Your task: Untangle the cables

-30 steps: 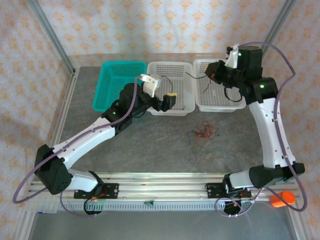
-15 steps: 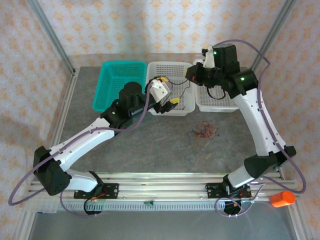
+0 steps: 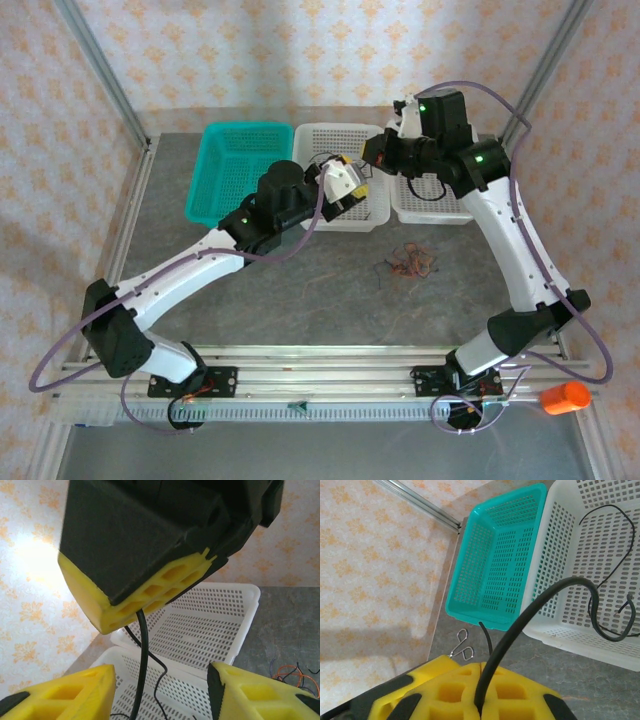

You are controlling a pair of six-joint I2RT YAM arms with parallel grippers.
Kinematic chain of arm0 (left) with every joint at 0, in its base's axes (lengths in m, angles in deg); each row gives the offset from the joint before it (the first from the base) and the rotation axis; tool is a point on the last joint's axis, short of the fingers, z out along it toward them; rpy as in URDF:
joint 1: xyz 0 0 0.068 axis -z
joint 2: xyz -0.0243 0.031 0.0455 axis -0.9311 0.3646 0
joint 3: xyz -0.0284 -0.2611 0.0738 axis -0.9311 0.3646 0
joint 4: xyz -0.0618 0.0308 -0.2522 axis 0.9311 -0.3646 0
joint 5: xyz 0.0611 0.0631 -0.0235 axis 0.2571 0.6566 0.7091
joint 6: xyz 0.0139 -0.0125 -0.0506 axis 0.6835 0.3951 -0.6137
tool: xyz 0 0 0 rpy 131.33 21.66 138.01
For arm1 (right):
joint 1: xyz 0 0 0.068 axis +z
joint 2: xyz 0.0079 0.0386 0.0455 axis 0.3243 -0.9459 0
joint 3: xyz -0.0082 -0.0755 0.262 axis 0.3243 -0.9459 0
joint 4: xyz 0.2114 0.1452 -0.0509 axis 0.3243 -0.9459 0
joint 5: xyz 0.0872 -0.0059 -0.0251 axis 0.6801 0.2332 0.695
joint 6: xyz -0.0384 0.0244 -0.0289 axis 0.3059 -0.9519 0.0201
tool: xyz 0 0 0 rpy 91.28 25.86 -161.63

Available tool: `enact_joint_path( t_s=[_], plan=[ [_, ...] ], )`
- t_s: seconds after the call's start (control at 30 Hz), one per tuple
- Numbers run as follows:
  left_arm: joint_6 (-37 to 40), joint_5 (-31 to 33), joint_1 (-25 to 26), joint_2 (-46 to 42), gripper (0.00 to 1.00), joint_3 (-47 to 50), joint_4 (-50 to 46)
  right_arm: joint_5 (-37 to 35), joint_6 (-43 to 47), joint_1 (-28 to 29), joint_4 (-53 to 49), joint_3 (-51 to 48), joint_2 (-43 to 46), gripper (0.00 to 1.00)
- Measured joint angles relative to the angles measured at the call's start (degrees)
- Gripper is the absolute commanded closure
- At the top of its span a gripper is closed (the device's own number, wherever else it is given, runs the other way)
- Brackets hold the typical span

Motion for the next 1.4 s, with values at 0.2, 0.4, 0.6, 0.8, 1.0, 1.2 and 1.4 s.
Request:
enact_joint_path(
  t_s=[0.2, 0.4, 0.6, 0.8, 1.0, 1.2, 1.4],
  plan=[
    [-0.1, 1.5, 0.0, 0.2, 0.82, 0.0, 2.0, 0.1, 0.0, 0.0, 0.0, 0.0, 0.0, 1.00],
    [0.0, 1.7, 0.1, 0.2, 0.95, 0.0, 2.4, 0.1, 0.0, 0.0, 0.0, 0.0, 0.0, 1.00],
    [-0.5, 2.3, 0.1, 0.2, 1.00, 0.1, 2.6, 0.0, 0.0, 0.0, 0.0, 0.0, 0.0, 1.00],
    [-2.2, 2.5, 0.1, -0.2, 1.00, 1.2, 4.6, -0.2, -0.1, 0.0, 0.1, 0.0, 0.3, 0.96],
    [-6.0, 2.5, -0.2, -1.2, 1.00, 2.0, 6.6, -1.3, -1.3, 0.0, 1.2, 0.0, 1.4, 0.68],
    [-11.5, 2.2, -2.9, -1.9, 1.00, 2.7, 8.9, -9.6, -1.4, 0.0, 3.3, -1.1, 6.0, 0.52],
    [-16.9, 1.2, -5.0, -1.8, 1.00, 2.5, 9.2, -22.0, -1.9, 0.0, 6.6, -8.0, 14.7, 0.46]
  ],
)
